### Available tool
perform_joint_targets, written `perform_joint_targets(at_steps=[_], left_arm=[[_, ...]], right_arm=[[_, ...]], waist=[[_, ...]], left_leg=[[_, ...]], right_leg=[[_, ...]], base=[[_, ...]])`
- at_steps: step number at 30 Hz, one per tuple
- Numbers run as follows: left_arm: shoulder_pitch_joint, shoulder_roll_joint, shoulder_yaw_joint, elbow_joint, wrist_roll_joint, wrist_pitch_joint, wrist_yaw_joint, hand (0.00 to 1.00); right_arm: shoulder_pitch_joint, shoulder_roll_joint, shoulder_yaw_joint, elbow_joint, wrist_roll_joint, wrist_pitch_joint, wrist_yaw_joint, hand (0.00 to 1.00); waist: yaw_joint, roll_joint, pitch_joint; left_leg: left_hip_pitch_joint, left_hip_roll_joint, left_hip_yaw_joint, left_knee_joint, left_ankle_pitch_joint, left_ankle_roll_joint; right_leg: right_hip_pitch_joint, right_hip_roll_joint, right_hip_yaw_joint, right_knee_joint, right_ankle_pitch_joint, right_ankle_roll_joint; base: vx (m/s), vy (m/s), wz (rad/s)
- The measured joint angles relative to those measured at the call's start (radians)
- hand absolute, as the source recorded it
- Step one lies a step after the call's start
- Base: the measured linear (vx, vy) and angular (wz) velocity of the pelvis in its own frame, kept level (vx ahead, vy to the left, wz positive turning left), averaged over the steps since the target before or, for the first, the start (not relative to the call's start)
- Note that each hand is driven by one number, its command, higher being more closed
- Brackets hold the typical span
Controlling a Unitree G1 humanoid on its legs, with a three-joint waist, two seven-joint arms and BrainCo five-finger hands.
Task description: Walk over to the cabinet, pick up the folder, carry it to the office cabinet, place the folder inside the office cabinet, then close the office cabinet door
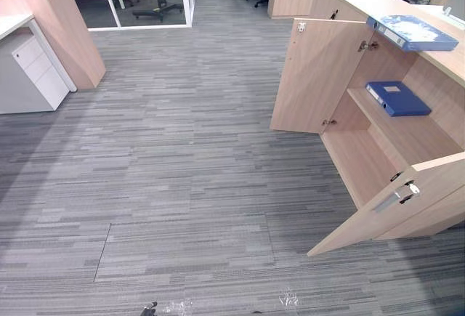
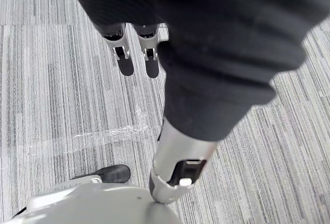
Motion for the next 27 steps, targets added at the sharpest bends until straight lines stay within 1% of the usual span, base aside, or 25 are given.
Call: perform_joint_targets(at_steps=[5,16,20,21,27], left_arm=[[-0.009,0.003,0.0,0.011,-0.041,-0.004,-0.028,0.0],[-0.017,0.005,0.0,0.02,-0.035,-0.011,-0.034,0.0],[-0.02,0.003,-0.005,0.019,-0.005,-0.013,-0.014,0.0],[-0.023,0.001,-0.009,0.018,0.013,-0.013,0.004,0.0],[-0.025,0.0,-0.014,0.017,0.041,-0.013,0.026,0.0]], right_arm=[[-0.014,0.002,-0.011,0.0,-0.001,0.0,0.013,0.0],[-0.015,0.002,-0.01,0.0,0.0,0.0,0.027,0.0],[-0.024,0.002,-0.01,0.0,0.0,0.0,0.023,0.0],[-0.027,0.002,-0.011,0.0,0.001,0.0,0.014,0.0],[-0.027,0.002,-0.012,-0.001,0.002,-0.001,-0.004,0.0]], waist=[[0.001,-0.001,0.013],[0.001,-0.001,0.013],[0.001,0.001,0.014],[0.001,0.002,0.015],[0.002,0.001,0.015]], left_leg=[[0.025,0.005,0.006,-0.014,0.002,-0.006],[0.026,0.024,0.019,-0.031,0.003,-0.02],[0.025,0.029,0.02,-0.031,0.001,-0.023],[0.024,0.029,0.02,-0.031,0.002,-0.024],[0.021,0.029,0.013,-0.03,0.005,-0.027]], right_leg=[[0.021,0.005,0.003,-0.021,0.011,-0.003],[0.027,0.025,0.009,-0.057,0.026,-0.016],[0.029,0.03,0.009,-0.057,0.026,-0.016],[0.029,0.03,0.008,-0.057,0.026,-0.016],[0.029,0.029,0.003,-0.057,0.026,-0.016]], base=[[-0.04,-0.003,-0.03],[-0.02,-0.018,-0.04],[0.0,0.0,0.0],[0.0,0.0,0.0],[-0.02,0.005,0.02]])
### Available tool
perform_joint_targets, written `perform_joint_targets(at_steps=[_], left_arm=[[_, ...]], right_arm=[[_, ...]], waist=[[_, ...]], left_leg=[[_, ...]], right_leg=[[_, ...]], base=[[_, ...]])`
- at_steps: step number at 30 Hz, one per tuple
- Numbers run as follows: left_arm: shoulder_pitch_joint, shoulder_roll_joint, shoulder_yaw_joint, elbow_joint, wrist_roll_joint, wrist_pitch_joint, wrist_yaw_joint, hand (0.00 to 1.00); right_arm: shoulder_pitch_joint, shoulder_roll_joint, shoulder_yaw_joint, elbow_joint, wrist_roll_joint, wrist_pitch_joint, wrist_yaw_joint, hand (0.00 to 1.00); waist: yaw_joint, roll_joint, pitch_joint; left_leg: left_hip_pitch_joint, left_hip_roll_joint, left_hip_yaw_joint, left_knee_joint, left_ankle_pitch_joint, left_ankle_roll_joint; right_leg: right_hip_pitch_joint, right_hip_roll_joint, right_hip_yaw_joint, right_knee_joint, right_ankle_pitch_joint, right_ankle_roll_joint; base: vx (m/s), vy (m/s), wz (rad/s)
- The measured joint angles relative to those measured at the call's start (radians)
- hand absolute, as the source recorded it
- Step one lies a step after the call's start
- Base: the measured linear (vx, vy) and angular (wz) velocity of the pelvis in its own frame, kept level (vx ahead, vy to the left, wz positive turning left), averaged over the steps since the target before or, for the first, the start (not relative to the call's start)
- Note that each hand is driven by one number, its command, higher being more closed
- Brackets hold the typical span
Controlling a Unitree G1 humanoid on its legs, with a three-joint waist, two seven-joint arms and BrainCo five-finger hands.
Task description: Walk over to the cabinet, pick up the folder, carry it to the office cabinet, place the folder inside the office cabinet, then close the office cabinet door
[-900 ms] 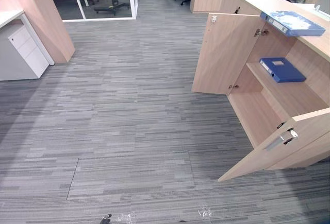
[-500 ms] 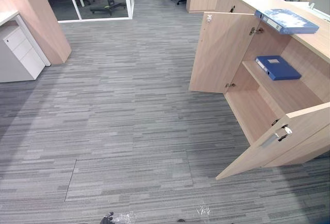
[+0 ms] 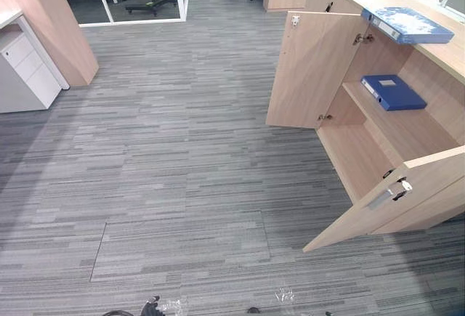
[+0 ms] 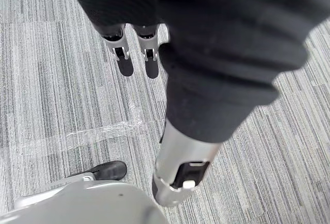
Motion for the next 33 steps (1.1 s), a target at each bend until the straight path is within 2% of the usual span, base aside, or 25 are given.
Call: perform_joint_targets(at_steps=[4,6,7,8,9,10,11,12,14,15,18,20,21,22,23,25,27,28,29,30,32,33], left_arm=[[-0.003,0.001,-0.008,-0.003,0.011,-0.002,0.016,0.0],[-0.005,0.003,-0.008,-0.009,0.012,-0.003,0.017,0.0],[-0.008,0.003,-0.007,-0.023,0.012,-0.006,0.019,0.0],[-0.012,0.003,0.005,-0.024,0.011,-0.006,0.024,0.0],[-0.012,0.003,0.012,-0.027,0.01,-0.006,0.028,0.0],[-0.009,-0.003,0.035,-0.043,0.006,-0.006,0.036,0.0],[-0.009,-0.008,0.05,-0.048,0.005,-0.005,0.038,0.0],[-0.004,-0.02,0.077,-0.067,-0.004,-0.005,0.044,0.0],[0.014,-0.028,0.102,-0.078,-0.002,-0.005,0.068,0.0],[0.015,-0.027,0.101,-0.078,-0.002,-0.005,0.073,0.0],[0.017,-0.026,0.097,-0.08,0.007,-0.004,0.073,0.0],[0.017,-0.025,0.093,-0.08,0.014,-0.004,0.072,0.0],[0.016,-0.027,0.093,-0.08,0.013,-0.004,0.072,0.0],[0.016,-0.033,0.091,-0.08,0.01,-0.005,0.072,0.0],[0.014,-0.035,0.085,-0.078,0.005,-0.006,0.073,0.0],[0.013,-0.024,0.076,-0.08,0.0,-0.007,0.069,0.0],[0.011,-0.018,0.066,-0.08,0.0,-0.007,0.068,0.0],[0.015,-0.017,0.054,-0.079,0.0,-0.007,0.064,0.0],[0.02,-0.017,0.048,-0.078,-0.002,-0.007,0.057,0.0],[0.023,-0.017,0.044,-0.075,-0.003,-0.007,0.056,0.0],[0.033,-0.016,0.036,-0.054,-0.017,-0.006,0.055,0.0],[0.044,-0.01,0.025,-0.053,-0.026,-0.006,0.054,0.0]], right_arm=[[0.0,0.0,0.0,0.0,-0.001,-0.001,-0.001,0.0],[-0.001,0.0,0.0,0.0,-0.001,-0.001,-0.002,0.0],[-0.006,-0.002,-0.002,0.0,0.0,-0.003,-0.002,0.0],[-0.006,-0.002,-0.002,0.002,0.0,-0.004,-0.002,0.0],[-0.005,-0.001,-0.003,0.003,0.002,-0.004,-0.003,0.0],[-0.005,-0.001,-0.027,0.011,0.005,-0.005,-0.003,0.0],[-0.004,0.0,-0.046,0.02,0.01,-0.005,-0.005,0.0],[0.001,0.004,-0.073,0.022,0.034,-0.001,-0.008,0.0],[0.016,0.006,-0.08,0.02,0.046,-0.001,-0.009,0.0],[0.023,0.007,-0.091,0.022,0.05,-0.001,-0.009,0.0],[0.028,0.009,-0.114,0.022,0.077,-0.001,-0.008,0.0],[0.038,0.011,-0.113,0.021,0.077,-0.001,-0.008,0.0],[0.041,0.011,-0.112,0.021,0.077,-0.001,-0.008,0.0],[0.044,0.005,-0.111,0.019,0.078,-0.001,-0.009,0.0],[0.044,-0.002,-0.106,0.019,0.077,-0.002,-0.009,0.0],[0.038,0.001,-0.106,0.02,0.077,-0.002,-0.022,0.0],[0.031,0.003,-0.108,0.019,0.077,-0.003,-0.023,0.0],[0.025,0.001,-0.109,0.018,0.077,-0.004,-0.023,0.0],[0.02,0.0,-0.111,0.018,0.077,-0.005,-0.023,0.0],[0.017,0.0,-0.111,0.018,0.077,-0.005,-0.023,0.0],[0.013,0.0,-0.11,0.017,0.077,-0.008,-0.019,0.0],[0.013,0.002,-0.105,0.006,0.077,-0.014,-0.01,0.0]], waist=[[-0.001,-0.001,0.004],[-0.001,-0.004,0.013],[-0.001,-0.002,0.036],[-0.001,-0.004,0.048],[-0.001,-0.005,0.053],[-0.001,-0.007,0.069],[-0.001,-0.011,0.078],[0.001,-0.003,0.086],[0.001,-0.001,0.09],[0.001,-0.001,0.091],[-0.001,-0.001,0.091],[-0.009,0.004,0.095],[-0.01,0.009,0.098],[-0.009,0.025,0.107],[-0.008,0.041,0.119],[0.002,0.031,0.127],[-0.006,0.023,0.122],[-0.007,0.026,0.116],[-0.004,0.023,0.107],[-0.001,0.024,0.104],[0.0,0.022,0.082],[-0.007,0.016,0.061]], left_leg=[[-0.01,0.002,-0.012,0.007,0.003,-0.004],[-0.03,0.003,-0.013,0.056,-0.02,-0.021],[-0.049,0.009,-0.007,0.128,-0.056,-0.046],[-0.074,0.015,0.009,0.21,-0.083,-0.087],[-0.091,0.015,0.017,0.259,-0.089,-0.097],[-0.134,0.016,0.043,0.385,-0.094,-0.107],[-0.159,0.019,0.056,0.46,-0.093,-0.111],[-0.224,0.039,0.076,0.626,-0.102,-0.117],[-0.299,0.09,0.114,0.787,-0.153,-0.079],[-0.313,0.097,0.112,0.759,-0.162,-0.076],[-0.319,0.087,0.083,0.48,-0.155,-0.09],[-0.32,0.078,0.038,0.219,-0.091,-0.104],[-0.32,0.082,0.032,0.174,-0.077,-0.118],[-0.326,0.098,0.026,0.132,-0.068,-0.124],[-0.337,0.105,0.038,0.171,-0.003,-0.127],[-0.351,0.064,0.047,0.231,0.03,-0.117],[-0.355,0.023,0.045,0.255,0.027,-0.104],[-0.352,-0.004,0.046,0.262,0.02,-0.085],[-0.337,-0.024,0.058,0.252,0.014,-0.05],[-0.32,-0.029,0.065,0.241,0.014,-0.033],[-0.26,-0.047,0.076,0.189,0.013,-0.01],[-0.205,-0.071,0.092,0.149,0.011,0.013]], right_leg=[[-0.001,0.0,-0.015,0.0,-0.003,-0.001],[-0.002,-0.002,-0.017,0.01,-0.015,-0.004],[0.0,-0.001,-0.017,0.039,-0.033,-0.011],[0.001,-0.002,-0.016,0.067,-0.056,-0.021],[0.001,-0.005,-0.016,0.076,-0.066,-0.029],[0.011,-0.015,-0.013,0.096,-0.083,-0.035],[0.02,-0.021,-0.01,0.105,-0.092,-0.037],[0.041,-0.026,-0.005,0.12,-0.105,-0.04],[0.069,-0.031,0.012,0.128,-0.119,-0.042],[0.072,-0.038,0.022,0.133,-0.124,-0.043],[0.068,-0.072,0.056,0.14,-0.148,-0.017],[0.074,-0.107,0.075,0.139,-0.17,0.01],[0.079,-0.115,0.079,0.139,-0.178,0.019],[0.087,-0.123,0.089,0.14,-0.199,0.041],[0.107,-0.136,0.096,0.142,-0.226,0.069],[0.123,-0.172,0.122,0.15,-0.253,0.069],[0.118,-0.189,0.115,0.183,-0.246,0.068],[0.103,-0.213,0.122,0.202,-0.241,0.071],[0.085,-0.23,0.137,0.24,-0.24,0.072],[0.073,-0.233,0.15,0.272,-0.24,0.072],[0.004,-0.234,0.181,0.454,-0.24,0.074],[-0.082,-0.244,0.185,0.66,-0.223,0.121]], base=[[-0.03,-0.001,0.11],[-0.02,-0.005,0.09],[-0.05,-0.006,0.04],[-0.05,-0.004,0.03],[-0.07,-0.004,0.02],[-0.04,-0.003,0.0],[-0.01,-0.007,-0.05],[0.04,-0.009,-0.13],[0.09,-0.002,-0.23],[0.12,0.052,-0.34],[0.14,0.142,-0.32],[0.22,0.26,-0.2],[0.28,0.329,-0.14],[0.27,0.375,-0.15],[0.28,0.394,-0.21],[0.32,0.358,-0.25],[0.36,0.253,-0.09],[0.36,0.263,-0.21],[0.36,0.267,-0.33],[0.36,0.253,-0.43],[0.29,0.173,-0.53],[0.32,0.197,-0.38]])
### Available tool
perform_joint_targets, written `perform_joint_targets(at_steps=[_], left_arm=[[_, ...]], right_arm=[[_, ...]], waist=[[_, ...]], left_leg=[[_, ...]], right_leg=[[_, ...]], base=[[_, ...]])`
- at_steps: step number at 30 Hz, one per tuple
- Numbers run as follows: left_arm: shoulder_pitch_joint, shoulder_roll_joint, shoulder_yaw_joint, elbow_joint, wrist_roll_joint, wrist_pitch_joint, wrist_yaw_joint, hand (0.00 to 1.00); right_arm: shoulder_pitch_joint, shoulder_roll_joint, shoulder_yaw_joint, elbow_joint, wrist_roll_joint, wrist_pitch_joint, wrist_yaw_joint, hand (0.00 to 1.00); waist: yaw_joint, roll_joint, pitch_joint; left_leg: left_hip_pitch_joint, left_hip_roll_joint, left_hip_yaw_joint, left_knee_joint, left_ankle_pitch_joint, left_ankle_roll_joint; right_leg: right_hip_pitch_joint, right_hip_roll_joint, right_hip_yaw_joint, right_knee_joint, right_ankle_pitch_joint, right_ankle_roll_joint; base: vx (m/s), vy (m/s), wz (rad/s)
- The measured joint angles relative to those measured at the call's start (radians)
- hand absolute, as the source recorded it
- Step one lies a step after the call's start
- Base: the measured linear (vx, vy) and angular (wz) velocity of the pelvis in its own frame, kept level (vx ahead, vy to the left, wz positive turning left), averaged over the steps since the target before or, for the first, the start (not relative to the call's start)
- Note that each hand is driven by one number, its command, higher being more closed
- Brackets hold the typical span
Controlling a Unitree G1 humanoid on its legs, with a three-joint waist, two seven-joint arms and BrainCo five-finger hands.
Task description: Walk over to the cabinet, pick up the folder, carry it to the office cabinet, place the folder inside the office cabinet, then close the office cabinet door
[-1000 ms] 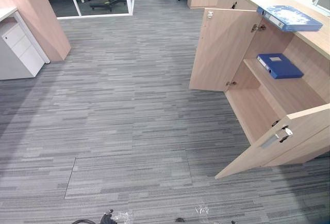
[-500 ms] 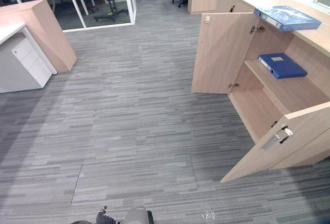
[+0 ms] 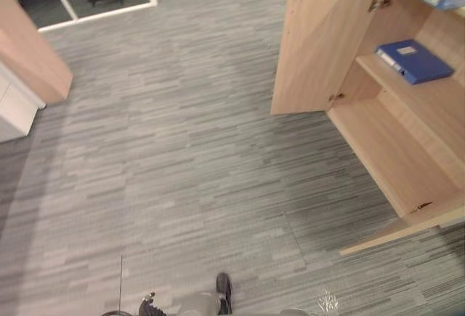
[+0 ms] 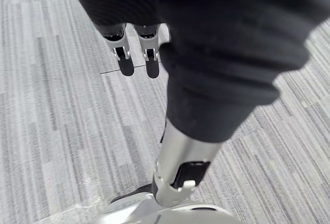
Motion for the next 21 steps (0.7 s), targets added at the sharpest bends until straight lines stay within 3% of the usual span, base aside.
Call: perform_joint_targets(at_steps=[1,2,3,5,7,9,10,11,12,13,16,18,20,21], left_arm=[[-0.002,0.004,-0.012,0.0,-0.007,0.0,-0.003,0.0],[-0.019,0.007,-0.021,0.0,-0.014,0.0,-0.005,0.0],[-0.032,0.006,-0.027,0.002,-0.018,0.0,-0.006,0.0],[-0.048,0.007,-0.044,0.005,-0.011,-0.001,-0.006,0.0],[-0.067,0.002,-0.041,0.004,-0.01,-0.001,-0.006,0.0],[-0.081,-0.002,-0.04,0.003,-0.011,-0.003,-0.003,0.0],[-0.089,0.0,-0.039,0.003,-0.011,-0.003,-0.001,0.0],[-0.097,0.001,-0.035,0.003,-0.009,-0.003,0.0,0.0],[-0.096,0.0,-0.029,0.004,-0.007,-0.004,0.001,0.0],[-0.099,-0.023,-0.012,0.015,-0.002,-0.004,0.002,0.0],[-0.114,-0.074,0.012,0.026,0.008,-0.008,0.001,0.0],[-0.114,-0.102,0.034,0.025,0.011,-0.009,0.0,0.0],[-0.116,-0.104,0.065,0.022,0.008,-0.009,0.0,0.0],[-0.105,-0.11,0.125,-0.009,-0.012,-0.008,0.001,0.0]], right_arm=[[0.0,0.001,0.008,-0.017,0.0,-0.003,0.004,0.0],[0.0,0.006,0.008,-0.031,0.001,-0.009,0.005,0.0],[-0.013,0.006,0.017,-0.035,0.006,-0.013,0.005,0.0],[-0.01,-0.002,0.082,-0.058,0.025,-0.018,0.003,0.0],[-0.014,-0.002,0.089,-0.067,0.041,-0.024,0.003,0.0],[-0.016,-0.002,0.115,-0.082,0.044,-0.025,0.002,0.0],[-0.015,0.002,0.116,-0.086,0.045,-0.025,0.001,0.0],[-0.009,0.007,0.121,-0.081,0.051,-0.025,-0.001,0.0],[-0.008,0.007,0.123,-0.074,0.055,-0.025,-0.001,0.0],[-0.013,-0.005,0.123,-0.075,0.063,-0.028,0.0,0.0],[0.001,0.0,0.114,-0.062,0.071,-0.023,0.002,0.0],[0.025,0.002,0.101,-0.056,0.079,-0.021,0.003,0.0],[0.041,0.008,0.079,-0.046,0.078,-0.02,0.004,0.0],[0.071,0.013,0.065,-0.057,0.08,-0.018,0.003,0.0]], waist=[[-0.011,-0.003,-0.002],[-0.023,-0.005,0.008],[-0.035,-0.004,0.019],[-0.053,0.001,0.021],[-0.055,0.006,0.032],[-0.058,0.008,0.038],[-0.062,0.005,0.044],[-0.052,-0.01,0.045],[-0.051,-0.015,0.04],[-0.05,0.007,0.043],[-0.06,0.005,0.051],[-0.06,0.013,0.046],[-0.063,0.01,0.045],[-0.063,0.008,0.047]], left_leg=[[0.035,-0.02,-0.002,-0.012,-0.011,0.017],[0.073,-0.038,-0.012,-0.021,-0.031,0.05],[0.116,-0.048,-0.029,-0.022,-0.046,0.072],[0.176,-0.042,-0.049,-0.028,-0.053,0.078],[0.229,-0.015,-0.059,-0.045,-0.061,0.076],[0.249,0.033,-0.084,-0.053,-0.077,0.051],[0.263,0.06,-0.093,-0.065,-0.1,0.016],[0.287,0.073,-0.098,-0.073,-0.117,-0.012],[0.302,0.082,-0.097,-0.078,-0.125,-0.023],[0.314,0.11,-0.08,-0.085,-0.127,-0.033],[0.358,0.127,-0.043,-0.087,-0.082,-0.055],[0.372,0.153,-0.047,-0.052,-0.078,-0.065],[0.324,0.188,-0.055,0.103,-0.087,-0.088],[0.185,0.247,-0.053,0.425,-0.066,-0.126]], right_leg=[[-0.045,-0.014,-0.002,0.115,0.026,0.041],[-0.09,-0.03,-0.023,0.249,0.022,0.048],[-0.144,-0.037,-0.075,0.384,-0.026,0.027],[-0.204,-0.028,-0.174,0.409,-0.105,0.003],[-0.25,0.01,-0.235,0.286,-0.136,-0.021],[-0.295,0.051,-0.248,0.077,-0.124,-0.022],[-0.306,0.058,-0.249,-0.094,-0.065,-0.018],[-0.299,0.051,-0.259,-0.216,0.091,-0.021],[-0.283,0.055,-0.27,-0.237,0.167,-0.038],[-0.282,0.092,-0.276,-0.229,0.15,-0.07],[-0.285,0.105,-0.285,-0.118,0.052,-0.111],[-0.252,0.122,-0.301,-0.105,0.002,-0.113],[-0.182,0.143,-0.322,-0.162,-0.011,-0.116],[-0.086,0.171,-0.356,-0.258,-0.008,-0.12]], base=[[0.4,0.208,-0.19],[0.4,0.145,0.14],[0.35,0.073,0.23],[0.33,-0.01,0.35],[0.36,-0.132,0.27],[0.42,-0.261,0.37],[0.35,-0.28,0.33],[0.28,-0.266,0.2],[0.37,-0.357,-0.15],[0.42,-0.396,-0.31],[0.32,-0.291,-0.11],[0.28,-0.25,0.14],[0.28,-0.27,0.36],[0.24,-0.245,0.38]])
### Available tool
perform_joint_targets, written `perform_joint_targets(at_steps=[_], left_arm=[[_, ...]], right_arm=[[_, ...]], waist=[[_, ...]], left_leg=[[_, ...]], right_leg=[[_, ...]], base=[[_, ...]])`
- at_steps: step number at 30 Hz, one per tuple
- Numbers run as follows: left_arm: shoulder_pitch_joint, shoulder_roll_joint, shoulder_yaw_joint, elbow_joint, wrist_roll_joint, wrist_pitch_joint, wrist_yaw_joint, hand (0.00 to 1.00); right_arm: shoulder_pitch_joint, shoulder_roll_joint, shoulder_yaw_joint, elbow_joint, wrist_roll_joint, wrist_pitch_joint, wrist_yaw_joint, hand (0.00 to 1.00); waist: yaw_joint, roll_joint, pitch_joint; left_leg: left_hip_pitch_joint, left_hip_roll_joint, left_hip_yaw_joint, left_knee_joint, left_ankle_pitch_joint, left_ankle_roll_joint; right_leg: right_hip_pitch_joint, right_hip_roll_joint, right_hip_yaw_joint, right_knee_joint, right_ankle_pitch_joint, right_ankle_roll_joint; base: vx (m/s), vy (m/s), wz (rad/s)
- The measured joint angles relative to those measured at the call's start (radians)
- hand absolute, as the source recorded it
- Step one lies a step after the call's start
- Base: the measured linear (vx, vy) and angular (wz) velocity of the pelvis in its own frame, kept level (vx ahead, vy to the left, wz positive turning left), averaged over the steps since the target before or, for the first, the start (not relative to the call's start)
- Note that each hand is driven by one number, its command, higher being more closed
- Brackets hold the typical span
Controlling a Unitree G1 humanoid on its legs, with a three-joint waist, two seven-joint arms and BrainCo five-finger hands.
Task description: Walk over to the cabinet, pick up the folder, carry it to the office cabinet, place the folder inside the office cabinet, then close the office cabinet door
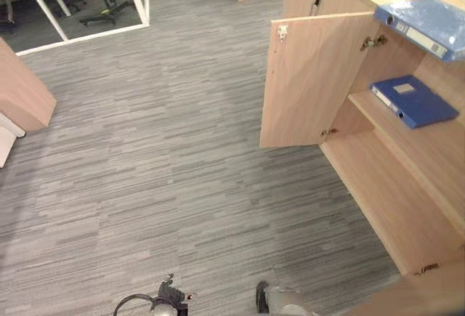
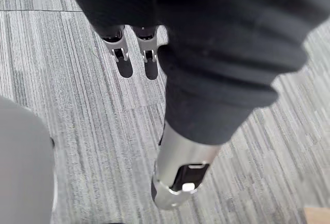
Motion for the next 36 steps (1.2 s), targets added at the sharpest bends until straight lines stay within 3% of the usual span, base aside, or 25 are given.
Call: perform_joint_targets(at_steps=[2,3,6,9,10,11,13,14,15,16,17,19,23,24,26,27,29,32,33,35,36], left_arm=[[0.023,-0.001,0.036,-0.026,-0.011,-0.001,0.001,0.0],[0.044,-0.005,0.065,-0.065,-0.043,-0.002,0.006,0.0],[0.047,-0.014,0.065,-0.098,-0.046,-0.007,0.007,0.0],[0.03,-0.014,0.06,-0.099,-0.049,-0.018,0.008,0.0],[0.028,-0.013,0.057,-0.1,-0.049,-0.02,0.009,0.0],[0.028,-0.012,0.051,-0.1,-0.054,-0.021,0.01,0.0],[0.029,-0.013,0.05,-0.095,-0.071,-0.023,0.018,0.0],[0.03,-0.011,0.05,-0.094,-0.086,-0.025,0.019,0.0],[0.028,-0.004,0.048,-0.093,-0.089,-0.026,0.019,0.0],[0.029,0.007,0.039,-0.092,-0.089,-0.029,0.019,0.0],[0.028,0.024,0.038,-0.091,-0.089,-0.029,0.019,0.0],[0.021,0.042,0.04,-0.07,-0.102,-0.03,0.02,0.0],[0.024,0.051,0.052,-0.022,-0.129,-0.027,0.028,0.0],[0.033,0.065,0.047,-0.015,-0.132,-0.021,0.029,0.0],[0.036,0.076,0.035,0.003,-0.141,-0.016,0.03,0.0],[0.041,0.077,0.03,0.003,-0.148,-0.014,0.03,0.0],[0.042,0.073,0.02,0.001,-0.149,-0.014,0.03,0.0],[0.042,0.066,0.028,0.002,-0.15,-0.014,0.03,0.0],[0.042,0.063,0.034,0.002,-0.149,-0.014,0.032,0.0],[0.043,0.051,0.055,0.002,-0.148,-0.014,0.039,0.0],[0.037,0.032,0.064,0.006,-0.147,-0.011,0.039,0.0]], right_arm=[[0.013,0.0,0.008,-0.008,0.001,0.001,0.0,0.0],[0.019,0.0,0.016,-0.019,0.005,0.001,0.0,0.0],[0.0,0.0,0.02,-0.028,0.018,0.0,-0.001,0.0],[-0.036,0.002,0.022,-0.028,0.038,0.001,-0.001,0.0],[-0.046,0.003,0.033,-0.029,0.039,0.0,-0.002,0.0],[-0.049,0.002,0.05,-0.039,0.039,-0.002,-0.002,0.0],[-0.052,0.002,0.053,-0.042,0.039,-0.005,-0.002,0.0],[-0.051,0.001,0.059,-0.04,0.038,-0.005,-0.003,0.0],[-0.05,0.004,0.06,-0.035,0.038,-0.005,-0.004,0.0],[-0.052,0.012,0.061,-0.026,0.038,-0.005,-0.003,0.0],[-0.059,0.024,0.071,-0.026,0.038,-0.006,-0.002,0.0],[-0.061,0.028,0.08,-0.015,0.038,-0.006,0.0,0.0],[-0.081,0.027,0.079,-0.002,0.036,-0.004,0.013,0.0],[-0.091,0.029,0.078,-0.007,0.036,-0.003,0.018,0.0],[-0.094,0.029,0.077,-0.014,0.036,-0.005,0.019,0.0],[-0.093,0.028,0.081,-0.02,0.037,-0.006,0.018,0.0],[-0.094,0.031,0.086,-0.036,0.037,-0.008,0.018,0.0],[-0.093,0.034,0.085,-0.057,0.039,-0.013,0.014,0.0],[-0.091,0.035,0.085,-0.064,0.041,-0.014,0.01,0.0],[-0.075,0.044,0.078,-0.075,0.051,-0.02,0.006,0.0],[-0.071,0.038,0.067,-0.085,0.067,-0.022,0.007,0.0]], waist=[[0.008,0.001,0.0],[0.013,0.001,-0.002],[0.04,-0.001,-0.003],[0.065,-0.004,-0.001],[0.069,-0.006,0.0],[0.069,-0.007,0.0],[0.07,-0.006,-0.001],[0.071,-0.005,-0.001],[0.075,-0.014,-0.002],[0.084,-0.019,-0.015],[0.085,-0.045,-0.02],[0.087,-0.062,-0.032],[0.094,-0.06,-0.049],[0.08,-0.056,-0.048],[0.075,-0.049,-0.039],[0.07,-0.048,-0.037],[0.066,-0.044,-0.035],[0.064,-0.037,-0.028],[0.063,-0.037,-0.026],[0.059,-0.039,-0.023],[0.054,-0.025,-0.019]], left_leg=[[-0.095,0.048,0.005,0.228,0.035,-0.016],[-0.169,0.089,0.02,0.403,0.022,-0.001],[-0.269,0.088,0.075,0.491,-0.057,0.025],[-0.344,0.03,0.07,0.325,-0.135,0.045],[-0.358,-0.004,0.036,0.166,-0.138,0.033],[-0.358,-0.043,-0.034,-0.039,-0.12,0.015],[-0.353,-0.071,-0.156,-0.294,-0.069,0.006],[-0.355,-0.067,-0.206,-0.346,-0.04,-0.016],[-0.353,-0.073,-0.208,-0.324,0.028,-0.03],[-0.354,-0.096,-0.21,-0.286,0.096,-0.015],[-0.357,-0.122,-0.199,-0.238,0.09,0.011],[-0.347,-0.151,-0.136,-0.191,0.039,0.058],[-0.245,-0.194,-0.015,-0.239,-0.017,0.121],[-0.19,-0.204,0.017,-0.275,-0.029,0.139],[-0.124,-0.205,0.029,-0.303,-0.043,0.155],[-0.068,-0.202,0.032,-0.336,-0.048,0.16],[-0.004,-0.184,0.038,-0.386,-0.05,0.158],[0.039,-0.143,0.069,-0.409,-0.07,0.13],[0.056,-0.132,0.081,-0.417,-0.079,0.116],[0.105,-0.118,0.112,-0.432,-0.105,0.078],[0.126,-0.093,0.12,-0.436,-0.115,0.064]], right_leg=[[0.056,0.028,-0.001,-0.049,0.003,-0.013],[0.107,0.057,0.008,-0.093,-0.003,-0.031],[0.184,0.08,0.082,-0.148,0.006,-0.069],[0.248,0.058,0.182,-0.178,0.016,-0.069],[0.271,0.036,0.22,-0.189,0.008,-0.056],[0.29,0.011,0.255,-0.205,-0.005,-0.036],[0.316,-0.017,0.298,-0.219,-0.038,-0.002],[0.338,-0.026,0.33,-0.218,-0.068,0.02],[0.35,-0.039,0.345,-0.214,-0.079,0.031],[0.346,-0.057,0.379,-0.198,-0.083,0.035],[0.335,-0.084,0.402,-0.162,-0.079,0.032],[0.292,-0.124,0.439,-0.074,-0.065,0.044],[0.137,-0.16,0.511,0.227,0.022,0.122],[0.062,-0.163,0.488,0.382,0.082,0.164],[0.015,-0.16,0.413,0.513,0.04,0.142],[-0.015,-0.152,0.33,0.568,-0.012,0.12],[-0.066,-0.133,0.186,0.527,-0.085,0.093],[-0.127,-0.098,0.073,0.304,-0.102,0.087],[-0.141,-0.094,0.047,0.216,-0.092,0.085],[-0.136,-0.092,0.024,0.066,0.091,0.077],[-0.122,-0.064,0.012,0.064,0.098,0.057]], base=[[0.2,-0.182,0.07],[0.24,-0.121,-0.3],[0.34,-0.025,-0.68],[0.35,0.144,-1.09],[0.32,0.209,-1.04],[0.34,0.267,-0.96],[0.42,0.371,-0.78],[0.43,0.382,-0.7],[0.44,0.398,-0.81],[0.45,0.389,-0.88],[0.44,0.374,-0.84],[0.39,0.364,-0.66],[0.31,0.322,-0.74],[0.26,0.24,-0.63],[0.23,0.156,-0.36],[0.22,0.076,-0.15],[0.26,0.019,-0.08],[0.25,-0.077,-0.3],[0.22,-0.129,-0.39],[0.34,-0.212,-0.41],[0.33,-0.212,-0.33]])
